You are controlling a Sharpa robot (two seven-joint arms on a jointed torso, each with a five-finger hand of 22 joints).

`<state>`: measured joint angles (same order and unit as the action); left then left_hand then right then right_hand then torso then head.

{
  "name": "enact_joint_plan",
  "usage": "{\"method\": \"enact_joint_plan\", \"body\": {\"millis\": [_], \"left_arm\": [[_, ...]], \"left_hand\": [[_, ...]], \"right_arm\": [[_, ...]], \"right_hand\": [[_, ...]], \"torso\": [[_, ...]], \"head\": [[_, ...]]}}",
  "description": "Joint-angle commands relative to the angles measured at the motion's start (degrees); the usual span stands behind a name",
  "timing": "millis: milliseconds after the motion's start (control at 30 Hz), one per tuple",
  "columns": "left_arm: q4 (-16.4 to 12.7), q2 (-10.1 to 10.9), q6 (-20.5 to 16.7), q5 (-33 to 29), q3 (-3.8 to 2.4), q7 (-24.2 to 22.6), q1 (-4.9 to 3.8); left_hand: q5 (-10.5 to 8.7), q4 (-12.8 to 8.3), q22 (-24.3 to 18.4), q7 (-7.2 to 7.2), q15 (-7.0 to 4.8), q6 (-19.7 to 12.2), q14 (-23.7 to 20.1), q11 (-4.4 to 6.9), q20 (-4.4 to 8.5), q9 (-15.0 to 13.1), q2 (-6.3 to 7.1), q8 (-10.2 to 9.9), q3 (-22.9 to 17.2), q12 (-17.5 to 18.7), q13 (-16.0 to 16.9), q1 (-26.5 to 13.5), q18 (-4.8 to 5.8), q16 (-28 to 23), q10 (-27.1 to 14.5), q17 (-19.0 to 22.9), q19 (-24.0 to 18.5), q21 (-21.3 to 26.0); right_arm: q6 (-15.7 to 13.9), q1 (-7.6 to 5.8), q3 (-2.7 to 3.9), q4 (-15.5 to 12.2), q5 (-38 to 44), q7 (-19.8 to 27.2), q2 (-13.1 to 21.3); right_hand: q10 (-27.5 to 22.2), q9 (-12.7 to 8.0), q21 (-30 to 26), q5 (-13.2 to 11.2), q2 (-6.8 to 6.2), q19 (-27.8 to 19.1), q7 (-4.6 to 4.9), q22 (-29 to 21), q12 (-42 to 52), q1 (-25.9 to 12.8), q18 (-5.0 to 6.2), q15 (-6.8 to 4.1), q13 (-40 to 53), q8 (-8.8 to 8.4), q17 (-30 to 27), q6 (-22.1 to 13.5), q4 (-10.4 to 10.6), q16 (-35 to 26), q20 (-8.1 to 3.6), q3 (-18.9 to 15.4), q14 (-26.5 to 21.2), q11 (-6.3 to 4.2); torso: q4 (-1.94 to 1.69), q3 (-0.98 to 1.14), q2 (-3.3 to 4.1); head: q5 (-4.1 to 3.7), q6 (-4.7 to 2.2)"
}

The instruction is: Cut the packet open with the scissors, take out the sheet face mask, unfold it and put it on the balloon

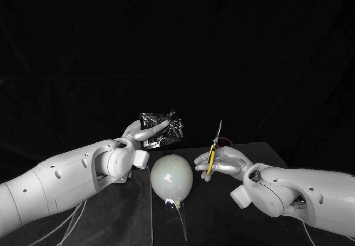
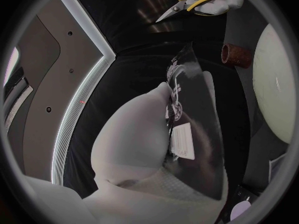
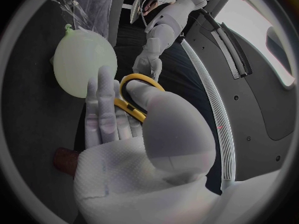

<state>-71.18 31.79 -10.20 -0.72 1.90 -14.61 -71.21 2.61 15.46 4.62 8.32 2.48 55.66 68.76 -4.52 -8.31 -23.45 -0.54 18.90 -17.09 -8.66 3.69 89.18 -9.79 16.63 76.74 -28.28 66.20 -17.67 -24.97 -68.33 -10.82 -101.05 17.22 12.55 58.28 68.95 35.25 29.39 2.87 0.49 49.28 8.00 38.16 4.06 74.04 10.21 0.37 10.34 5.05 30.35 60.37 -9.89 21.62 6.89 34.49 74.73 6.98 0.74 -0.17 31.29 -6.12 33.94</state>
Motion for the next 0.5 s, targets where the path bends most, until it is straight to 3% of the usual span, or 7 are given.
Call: {"method": "enact_joint_plan", "body": {"millis": [33, 133, 233, 333, 433, 467, 500], "left_arm": [[-0.2, -0.2, 3.1, 0.5, -0.09, -0.5, -0.10], [-0.2, -0.3, 3.1, 1.0, -0.09, -0.5, -0.11], [-0.2, -0.3, 2.8, 1.4, -0.09, -0.5, -0.11], [-0.2, -0.4, 2.5, 2.1, -0.09, -0.3, -0.11], [-0.3, -0.3, 3.1, 2.2, -0.08, -0.3, -0.12], [-0.3, -0.3, 3.5, 2.1, -0.08, -0.3, -0.12], [-0.3, -0.3, 3.9, 2.0, -0.08, -0.2, -0.12]], "left_hand": [[0.20, 1.3, -0.4, 0.23, 0.32, -0.3, -1.0, -0.21, -0.43, 0.8, -2.28, -0.5, 0.3, 0.3, 0.1, -3.3, -0.15, -0.2, -0.5, -0.4, -1.1, 0.9], [0.04, 1.0, -0.4, -0.94, -0.60, 1.6, 0.1, 0.64, -0.72, 0.9, -1.26, 0.0, 2.5, -0.7, 0.7, -6.9, -0.76, 1.1, 1.2, -1.5, -0.2, 0.9], [0.15, 0.0, -0.1, -2.02, -1.49, 3.0, 1.3, 1.65, -0.27, 0.7, 0.75, 0.9, 3.1, -1.7, 1.1, -5.4, -0.83, 2.4, 2.5, -2.5, 1.1, 0.4], [0.18, -4.0, 0.2, -2.43, -1.88, 3.8, 0.9, 2.11, 0.48, 0.5, 3.52, 1.4, 2.4, -1.6, 1.0, -0.2, -0.75, 2.8, 2.1, -3.2, 1.8, -0.2], [0.18, -5.7, 0.5, -1.65, -1.38, 3.4, 0.0, 1.57, 0.90, 0.7, 3.36, 1.2, 1.5, -1.1, 0.8, 1.9, -0.60, 2.5, 1.3, -3.3, 1.8, -0.6], [0.43, -6.0, 0.4, -0.87, -0.93, 2.2, -1.2, 0.92, 0.87, 1.0, 2.54, 0.5, 0.5, -0.4, 0.4, 2.5, -0.41, 1.8, 0.2, -3.1, 1.0, -0.4], [0.28, -4.1, 0.0, -0.03, 0.12, 0.2, -2.9, -0.06, 0.16, 1.6, -0.16, -0.7, -1.3, 0.6, 0.0, 0.7, 0.16, 0.8, -1.3, -2.7, -1.0, 0.5]], "right_arm": [[3.9, 0.10, -0.01, -0.4, 2.2, -1.6, 0.2], [4.2, 0.17, -0.06, -0.6, 2.3, -1.8, 0.4], [4.3, 0.23, -0.09, -0.7, 2.4, -2.0, 0.5], [4.4, 0.27, -0.12, -0.7, 2.4, -2.3, 0.5], [3.7, 0.29, -0.14, -0.6, 2.5, -2.3, 0.4], [3.2, 0.30, -0.14, -0.5, 2.5, -2.2, 0.4], [2.8, 0.30, -0.15, -0.4, 2.5, -2.1, 0.4]], "right_hand": [[11.2, -0.3, -0.2, -0.1, 1.63, -0.8, 0.51, 0.1, -0.5, 0.4, -0.69, 0.53, -0.6, -0.41, -0.2, -0.2, -0.2, -0.8, 0.18, 0.5, -0.6, -3.00], [10.3, -0.6, -0.4, -0.1, 2.11, -1.5, 0.81, 0.1, -0.7, 0.3, -0.77, 0.85, -1.3, -0.75, -0.4, -0.6, -0.2, -1.7, 0.42, 0.9, -1.0, -2.66], [10.1, -0.7, -0.4, -0.1, 2.32, -1.7, 0.88, 0.1, -0.6, 0.3, -0.77, 0.95, -1.6, -0.83, -0.5, -0.6, -0.3, -2.0, 0.51, 1.1, -1.1, -2.58], [10.1, -0.7, -0.4, -0.1, 2.36, -1.7, 0.89, 0.1, -0.6, 0.2, -0.77, 0.96, -1.6, -0.84, -0.5, -0.6, -0.3, -2.0, 0.53, 1.1, -1.1, -2.57], [10.0, -0.8, -0.5, -0.1, 2.39, -2.0, 0.91, 0.2, -0.6, 0.2, -0.78, 1.03, -1.9, -0.86, -0.6, -0.6, -0.3, -2.3, 0.61, 1.1, -1.2, -2.54], [10.0, -0.8, -0.5, -0.1, 2.39, -2.0, 0.92, 0.2, -0.6, 0.2, -0.78, 1.04, -1.9, -0.86, -0.6, -0.6, -0.4, -2.4, 0.62, 1.1, -1.2, -2.53], [10.0, -0.8, -0.5, -0.1, 2.39, -2.0, 0.91, 0.2, -0.6, 0.2, -0.77, 1.04, -1.9, -0.86, -0.6, -0.6, -0.4, -2.4, 0.62, 1.1, -1.2, -2.53]], "torso": [[-0.14, -0.08, 0.04], [-0.17, -0.14, 0.04], [-0.21, -0.12, 0.01], [-0.24, -0.10, -0.01], [-0.18, -0.09, 0.02], [-0.16, -0.09, 0.02], [-0.17, -0.09, 0.02]], "head": [[-0.21, -0.02], [-0.28, 0.04], [-0.29, 0.02], [-0.22, -0.01], [-0.15, -0.01], [-0.14, -0.03], [-0.15, -0.05]]}}
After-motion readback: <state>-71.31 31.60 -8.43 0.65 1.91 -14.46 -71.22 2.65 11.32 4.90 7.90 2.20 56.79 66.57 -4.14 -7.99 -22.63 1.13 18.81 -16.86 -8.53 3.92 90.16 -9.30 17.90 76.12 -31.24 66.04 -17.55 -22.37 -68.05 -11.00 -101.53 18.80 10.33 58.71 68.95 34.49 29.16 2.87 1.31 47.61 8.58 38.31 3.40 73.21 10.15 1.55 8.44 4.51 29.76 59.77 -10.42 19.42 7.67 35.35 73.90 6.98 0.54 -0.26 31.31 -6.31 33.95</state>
